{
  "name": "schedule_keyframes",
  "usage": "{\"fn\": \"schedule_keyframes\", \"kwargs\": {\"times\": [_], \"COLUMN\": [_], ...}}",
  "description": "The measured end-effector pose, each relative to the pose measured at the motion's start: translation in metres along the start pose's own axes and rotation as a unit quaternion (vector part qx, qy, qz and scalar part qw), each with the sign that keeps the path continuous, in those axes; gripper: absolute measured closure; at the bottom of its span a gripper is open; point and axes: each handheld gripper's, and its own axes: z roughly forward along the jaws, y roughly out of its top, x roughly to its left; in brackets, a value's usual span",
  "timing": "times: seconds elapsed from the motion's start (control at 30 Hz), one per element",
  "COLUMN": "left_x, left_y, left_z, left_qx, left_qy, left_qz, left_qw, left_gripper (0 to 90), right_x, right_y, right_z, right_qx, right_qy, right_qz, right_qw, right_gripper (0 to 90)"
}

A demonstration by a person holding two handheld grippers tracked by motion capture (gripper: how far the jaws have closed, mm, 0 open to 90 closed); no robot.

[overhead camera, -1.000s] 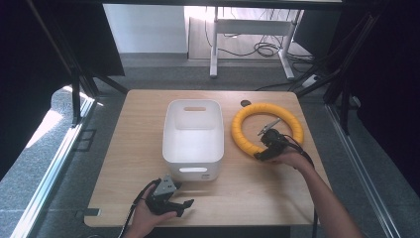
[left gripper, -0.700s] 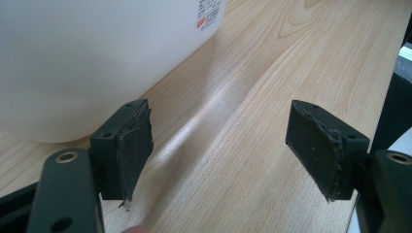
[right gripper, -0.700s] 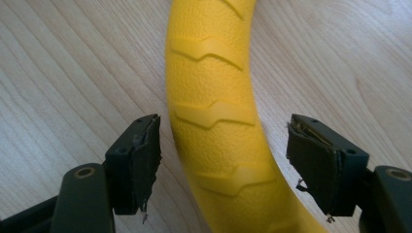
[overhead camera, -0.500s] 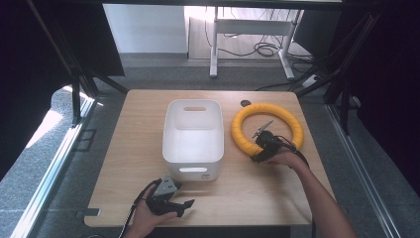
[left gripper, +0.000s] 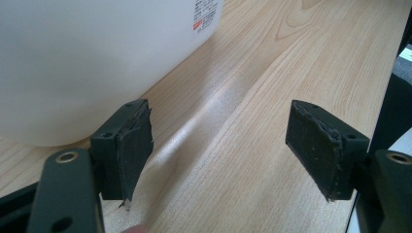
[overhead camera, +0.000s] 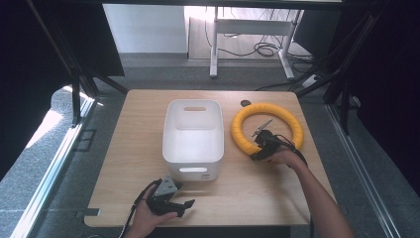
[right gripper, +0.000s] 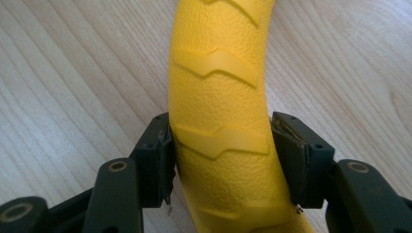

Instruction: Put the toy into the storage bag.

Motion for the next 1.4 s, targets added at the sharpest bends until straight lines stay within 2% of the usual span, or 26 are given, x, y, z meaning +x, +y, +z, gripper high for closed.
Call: {"fn": "schedule_keyframes", "kwargs": {"times": [0.13,0.27,0.33,0.37,0.43,0.5,0.53,0.6,0.77,0.8,0.87,0.9,0.93,0.97,1.0,1.03,1.07,1.1,1.13,1.2,1.23,1.27,1.3,1.33,1.37,1.4], "left_x": [0.0,0.001,0.001,0.001,0.001,0.001,0.001,0.001,0.001,0.001,0.001,0.001,0.001,0.001,0.001,0.001,0.001,0.001,0.0,0.0,0.0,0.0,0.0,0.0,0.0,0.0], "left_y": [0.0,0.0,0.0,0.0,0.0,-0.001,-0.001,-0.001,-0.001,-0.001,-0.001,-0.001,-0.001,-0.001,-0.001,-0.001,-0.001,-0.001,-0.001,-0.001,-0.001,-0.001,-0.001,-0.001,-0.001,-0.001], "left_z": [0.0,0.0,0.0,0.0,0.0,0.001,0.001,0.001,0.001,0.001,0.001,0.001,0.002,0.001,0.001,0.002,0.002,0.002,0.002,0.002,0.002,0.002,0.002,0.002,0.002,0.002], "left_qx": [-0.001,-0.001,0.0,0.0,0.001,0.001,0.002,0.001,0.002,0.003,0.004,0.002,0.002,0.003,0.003,0.003,0.003,0.003,0.003,0.002,0.002,0.002,0.002,0.003,0.004,0.004], "left_qy": [0.001,0.0,0.001,0.001,0.001,0.001,0.001,0.0,0.0,0.0,0.0,0.0,0.0,0.0,0.0,0.0,0.0,0.0,0.0,0.0,0.0,0.0,0.0,0.0,-0.001,-0.001], "left_qz": [0.0,0.0,0.0,0.0,0.0,-0.001,-0.001,-0.001,-0.001,0.0,0.001,-0.001,-0.001,-0.001,-0.001,-0.001,-0.001,-0.001,0.0,-0.001,-0.001,-0.001,-0.001,-0.001,-0.001,-0.001], "left_qw": [1.0,1.0,1.0,1.0,1.0,1.0,1.0,1.0,1.0,1.0,1.0,1.0,1.0,1.0,1.0,1.0,1.0,1.0,1.0,1.0,1.0,1.0,1.0,1.0,1.0,1.0], "left_gripper": [25.2,25.2,25.2,25.2,25.2,25.2,25.2,25.2,25.2,25.2,25.2,25.2,25.2,25.2,25.2,25.2,25.2,25.2,25.2,25.2,25.2,25.2,25.2,25.2,25.2,25.2], "right_x": [-0.002,-0.003,-0.002,-0.002,-0.002,-0.002,-0.002,-0.002,-0.006,-0.009,-0.011,-0.011,-0.012,-0.014,-0.014,-0.014,-0.014,-0.014,-0.013,-0.013,-0.013,-0.014,-0.014,-0.014,-0.014,-0.014], "right_y": [0.005,0.007,0.009,0.012,0.013,0.017,0.017,0.019,0.022,0.021,0.02,0.02,0.019,0.018,0.017,0.017,0.016,0.016,0.015,0.014,0.013,0.01,0.01,0.008,0.006,0.006], "right_z": [0.0,-0.002,-0.007,-0.014,-0.017,-0.028,-0.028,-0.037,-0.061,-0.07,-0.077,-0.077,-0.081,-0.089,-0.091,-0.091,-0.097,-0.097,-0.103,-0.105,-0.109,-0.118,-0.118,-0.12,-0.127,-0.127], "right_qx": [0.021,0.016,-0.002,-0.027,-0.037,-0.071,-0.071,-0.091,-0.155,-0.18,-0.198,-0.198,-0.209,-0.231,-0.238,-0.238,-0.253,-0.253,-0.265,-0.27,-0.277,-0.304,-0.304,-0.313,-0.33,-0.33], "right_qy": [0.006,0.017,0.022,0.029,0.032,0.05,0.05,0.059,0.083,0.093,0.102,0.102,0.108,0.117,0.118,0.118,0.119,0.119,0.12,0.12,0.119,0.129,0.129,0.13,0.135,0.135], "right_qz": [-0.01,-0.011,-0.003,0.004,0.006,0.019,0.019,0.023,0.046,0.058,0.063,0.063,0.065,0.07,0.071,0.071,0.073,0.073,0.075,0.077,0.076,0.08,0.08,0.08,0.082,0.082], "right_qw": [0.9997,0.9997,0.9998,0.9992,0.9988,0.9961,0.9961,0.9939,0.9833,0.9776,0.9729,0.9729,0.9697,0.9633,0.9615,0.9615,0.9573,0.9573,0.9537,0.9524,0.9504,0.9407,0.9407,0.9375,0.9306,0.9306], "right_gripper": [46.8,47.7,48.2,48.9,49.2,50.2,50.2,50.7,51.3,51.4,51.4,51.4,51.4,51.5,51.5,51.5,51.5,51.5,51.6,51.6,51.7,51.7,51.7,51.7,51.7,51.7]}}
